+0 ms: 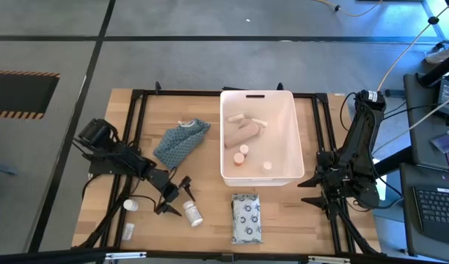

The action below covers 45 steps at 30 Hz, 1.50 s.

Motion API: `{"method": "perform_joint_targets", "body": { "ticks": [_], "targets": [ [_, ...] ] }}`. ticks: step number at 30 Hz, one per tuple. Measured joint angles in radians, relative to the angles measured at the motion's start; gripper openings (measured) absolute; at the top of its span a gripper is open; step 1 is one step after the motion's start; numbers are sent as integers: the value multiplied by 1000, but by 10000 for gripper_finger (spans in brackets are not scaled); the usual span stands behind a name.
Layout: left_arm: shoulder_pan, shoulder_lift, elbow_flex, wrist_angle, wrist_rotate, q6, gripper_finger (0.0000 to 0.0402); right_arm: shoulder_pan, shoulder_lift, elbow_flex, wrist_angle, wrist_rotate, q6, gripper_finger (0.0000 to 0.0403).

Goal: Pick & place medical supplies in basket/bin
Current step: Put the white and green medicine bottle into the white bin

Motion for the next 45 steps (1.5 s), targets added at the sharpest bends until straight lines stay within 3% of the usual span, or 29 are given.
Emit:
{"method": "perform_joint_targets", "body": {
  "ticks": [10, 26, 45],
  "targets": [
    [39, 67, 0, 80, 93, 47, 363, 0, 0, 0, 2, 13, 44, 264],
    [67, 80, 0, 70, 96, 77, 337, 0, 0, 0, 15, 15, 46, 264],
    [68, 115, 0, 102, 112, 78, 334, 0, 0, 0, 33, 15, 47, 264]
  ]
}}
